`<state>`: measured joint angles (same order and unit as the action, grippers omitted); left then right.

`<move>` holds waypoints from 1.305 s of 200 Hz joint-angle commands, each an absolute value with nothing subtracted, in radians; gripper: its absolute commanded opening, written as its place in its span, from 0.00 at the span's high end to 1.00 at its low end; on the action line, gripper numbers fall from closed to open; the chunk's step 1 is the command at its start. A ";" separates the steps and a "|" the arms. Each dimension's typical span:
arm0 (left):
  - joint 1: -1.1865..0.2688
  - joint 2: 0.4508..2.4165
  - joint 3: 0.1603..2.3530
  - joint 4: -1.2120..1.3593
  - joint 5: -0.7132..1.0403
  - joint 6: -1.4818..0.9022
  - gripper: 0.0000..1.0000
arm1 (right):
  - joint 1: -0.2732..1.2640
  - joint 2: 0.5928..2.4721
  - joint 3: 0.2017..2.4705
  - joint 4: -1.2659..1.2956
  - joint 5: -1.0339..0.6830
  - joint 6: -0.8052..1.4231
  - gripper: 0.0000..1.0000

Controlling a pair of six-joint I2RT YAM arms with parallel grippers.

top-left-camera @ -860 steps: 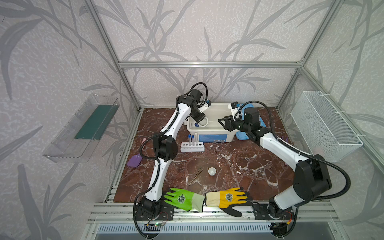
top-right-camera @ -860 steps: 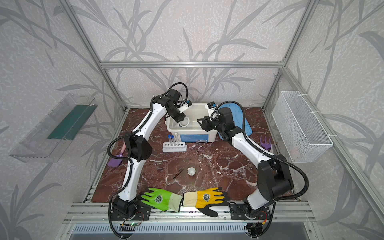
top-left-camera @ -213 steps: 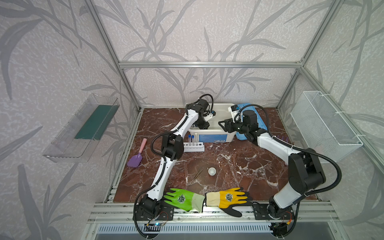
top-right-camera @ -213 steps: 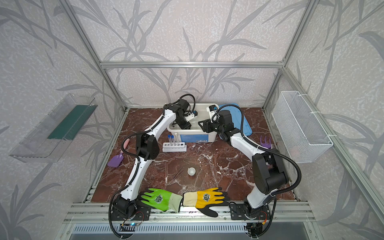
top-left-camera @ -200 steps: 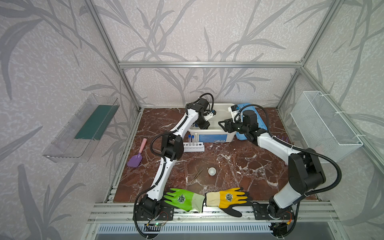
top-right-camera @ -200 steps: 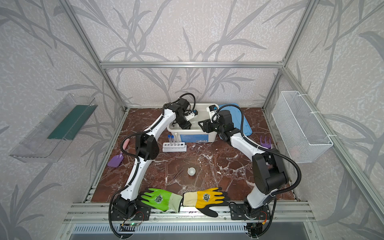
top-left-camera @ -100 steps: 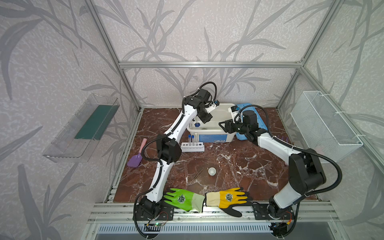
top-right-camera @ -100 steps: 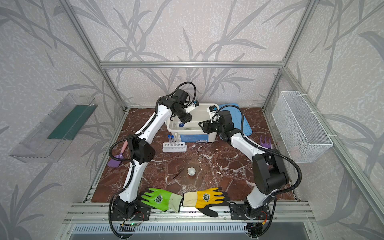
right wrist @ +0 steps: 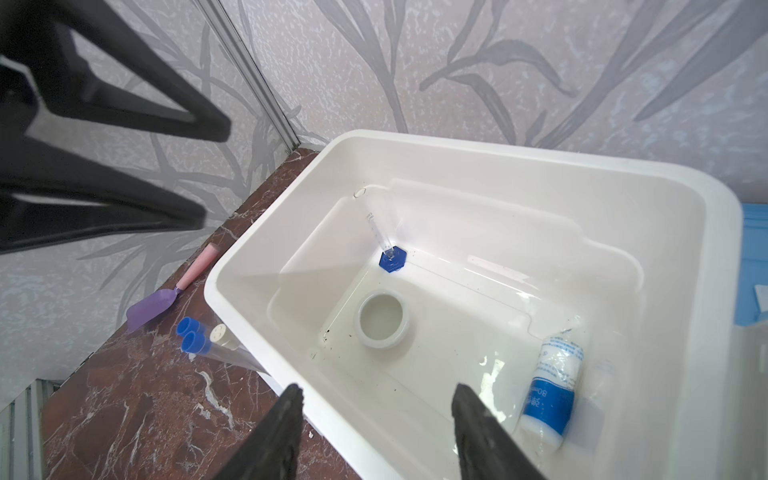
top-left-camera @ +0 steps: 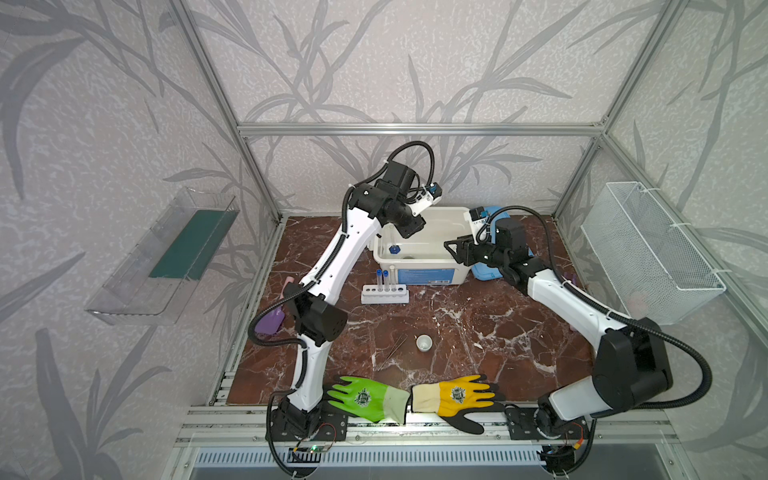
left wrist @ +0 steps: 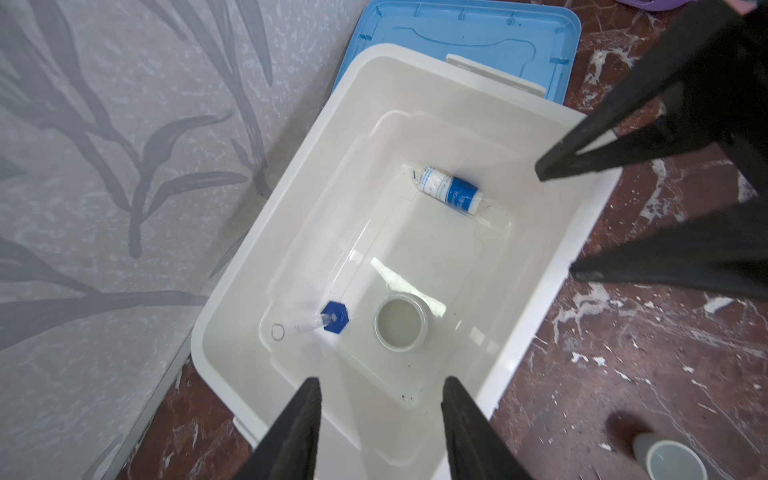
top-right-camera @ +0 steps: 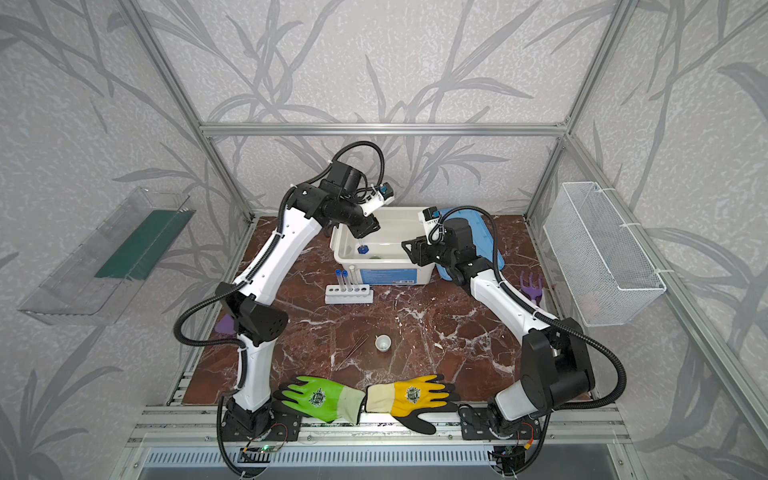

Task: Organize the chemistry lab equipment
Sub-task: 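Lift the left gripper out of the bin and move it toward the tweezers, then lower the left gripper over the steel tweezers beside the other crucible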

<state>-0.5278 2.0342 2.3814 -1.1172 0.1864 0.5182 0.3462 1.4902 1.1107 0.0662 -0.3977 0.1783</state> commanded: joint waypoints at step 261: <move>-0.840 1.101 0.697 -0.571 0.051 -0.243 0.56 | 0.388 1.348 1.086 -0.086 -0.252 0.088 0.42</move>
<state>-0.7849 1.0897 0.6983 -0.5629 0.1070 -0.0841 0.3847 1.3701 1.0851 -0.0822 -0.2623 0.1070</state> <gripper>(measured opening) 0.439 0.578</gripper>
